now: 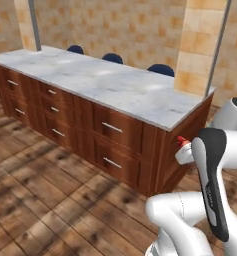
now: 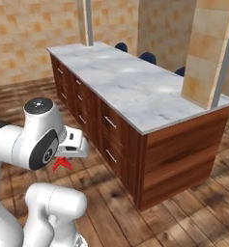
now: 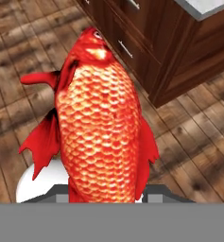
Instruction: Take the fish from the fridge and place it on the digital scale on the counter by the fridge. Wait a few seconds for a reading, then move it to the plate on the dining counter.
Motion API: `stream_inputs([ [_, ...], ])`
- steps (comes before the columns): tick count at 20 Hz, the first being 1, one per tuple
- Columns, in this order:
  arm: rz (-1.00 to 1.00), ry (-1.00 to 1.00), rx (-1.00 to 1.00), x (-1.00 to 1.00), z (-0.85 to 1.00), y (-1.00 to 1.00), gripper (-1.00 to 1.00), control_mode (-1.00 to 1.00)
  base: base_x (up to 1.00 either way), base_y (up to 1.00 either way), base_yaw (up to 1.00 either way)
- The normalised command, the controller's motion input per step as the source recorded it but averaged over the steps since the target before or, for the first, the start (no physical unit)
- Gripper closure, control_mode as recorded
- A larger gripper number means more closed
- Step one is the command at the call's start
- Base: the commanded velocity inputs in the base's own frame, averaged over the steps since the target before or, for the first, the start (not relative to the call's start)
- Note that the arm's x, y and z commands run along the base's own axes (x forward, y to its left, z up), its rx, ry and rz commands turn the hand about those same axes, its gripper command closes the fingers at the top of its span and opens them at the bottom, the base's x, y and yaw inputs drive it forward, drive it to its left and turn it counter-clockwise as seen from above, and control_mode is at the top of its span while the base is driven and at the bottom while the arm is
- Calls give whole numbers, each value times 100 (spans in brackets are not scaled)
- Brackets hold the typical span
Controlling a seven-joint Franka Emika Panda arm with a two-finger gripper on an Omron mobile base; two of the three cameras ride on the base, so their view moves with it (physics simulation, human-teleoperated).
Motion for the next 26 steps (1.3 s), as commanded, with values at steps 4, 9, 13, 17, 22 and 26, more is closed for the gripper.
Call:
stream_inputs([
  [4, 0, 0, 0, 0, 0, 0, 100, 100, 58, 9, 14],
  [9, 0, 0, 0, 0, 0, 0, 100, 100, 48, -9, 34],
  [13, 0, 0, 0, 0, 0, 0, 100, 100, 75, -1, 45],
  [17, 0, 0, 0, 0, 0, 0, 100, 100, 98, 18, 38],
  [22, 0, 0, 0, 0, 0, 0, 100, 100, 100, 40, 24],
  [26, 0, 0, 0, 0, 0, 0, 100, 100, 100, 50, 13],
])
